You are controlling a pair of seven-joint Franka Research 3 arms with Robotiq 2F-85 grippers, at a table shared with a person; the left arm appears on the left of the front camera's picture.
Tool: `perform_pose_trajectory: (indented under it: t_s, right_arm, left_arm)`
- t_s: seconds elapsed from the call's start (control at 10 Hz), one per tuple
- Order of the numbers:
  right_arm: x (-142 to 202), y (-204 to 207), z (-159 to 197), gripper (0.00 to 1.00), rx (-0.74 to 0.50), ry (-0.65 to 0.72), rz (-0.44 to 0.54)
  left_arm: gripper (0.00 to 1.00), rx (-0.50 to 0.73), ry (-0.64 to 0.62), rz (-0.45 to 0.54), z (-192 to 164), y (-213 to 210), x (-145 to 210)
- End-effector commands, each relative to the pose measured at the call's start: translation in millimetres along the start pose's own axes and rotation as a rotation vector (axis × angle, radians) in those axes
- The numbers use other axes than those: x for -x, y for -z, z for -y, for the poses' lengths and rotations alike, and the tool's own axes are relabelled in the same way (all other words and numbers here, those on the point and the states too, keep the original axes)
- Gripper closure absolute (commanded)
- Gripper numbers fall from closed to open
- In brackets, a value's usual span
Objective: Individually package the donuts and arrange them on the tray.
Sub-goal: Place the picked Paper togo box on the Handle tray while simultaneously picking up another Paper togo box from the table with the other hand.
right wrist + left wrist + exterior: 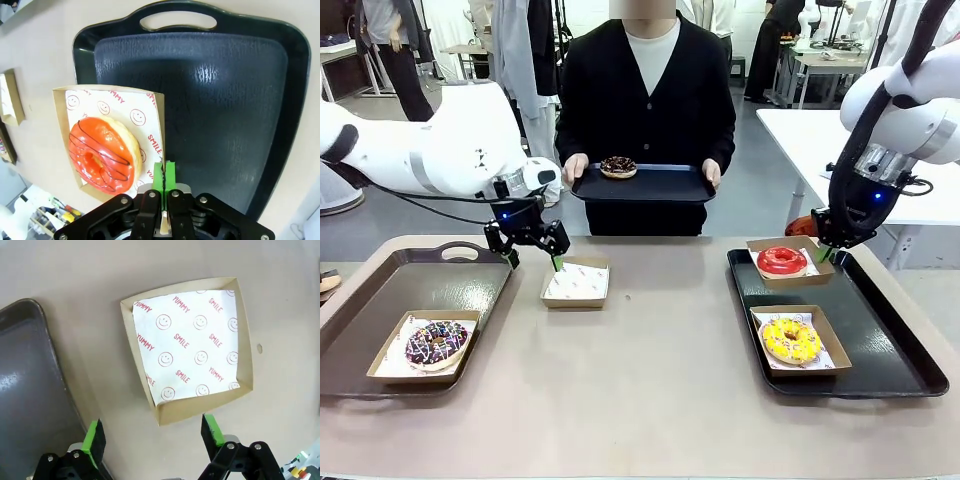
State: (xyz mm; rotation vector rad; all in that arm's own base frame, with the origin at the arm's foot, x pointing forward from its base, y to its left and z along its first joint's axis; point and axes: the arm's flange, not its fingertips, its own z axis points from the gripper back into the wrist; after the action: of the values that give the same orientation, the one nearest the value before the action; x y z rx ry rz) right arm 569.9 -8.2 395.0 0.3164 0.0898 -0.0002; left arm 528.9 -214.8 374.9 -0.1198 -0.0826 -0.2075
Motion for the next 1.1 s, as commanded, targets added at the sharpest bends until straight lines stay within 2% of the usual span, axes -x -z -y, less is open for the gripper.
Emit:
perform_pose_trajectory:
  t_s: [0.0, 0.3, 0.5, 1.0]
  right_arm:
    - [1.7, -2.5, -0.8, 0.99, -0.001, -0.001, 0.002]
    - [1.7, -2.5, -0.8, 0.99, -0.001, -0.001, 0.002]
    - [1.7, -2.5, -0.8, 0.99, -0.001, -0.001, 0.002]
    - [1.7, -2.5, -0.8, 0.99, -0.001, -0.001, 0.002]
  left_arm:
    - [0.00, -0.004, -0.012, 0.003, -0.2, 11.3, -8.5]
    - [0.00, -0.016, -0.024, 0.016, -0.4, 26.0, -16.3]
    - [0.00, 0.029, -0.034, 0.002, -4.0, 19.6, -14.1]
    - [0.00, 0.009, -0.009, -0.008, -3.8, 27.0, -10.5]
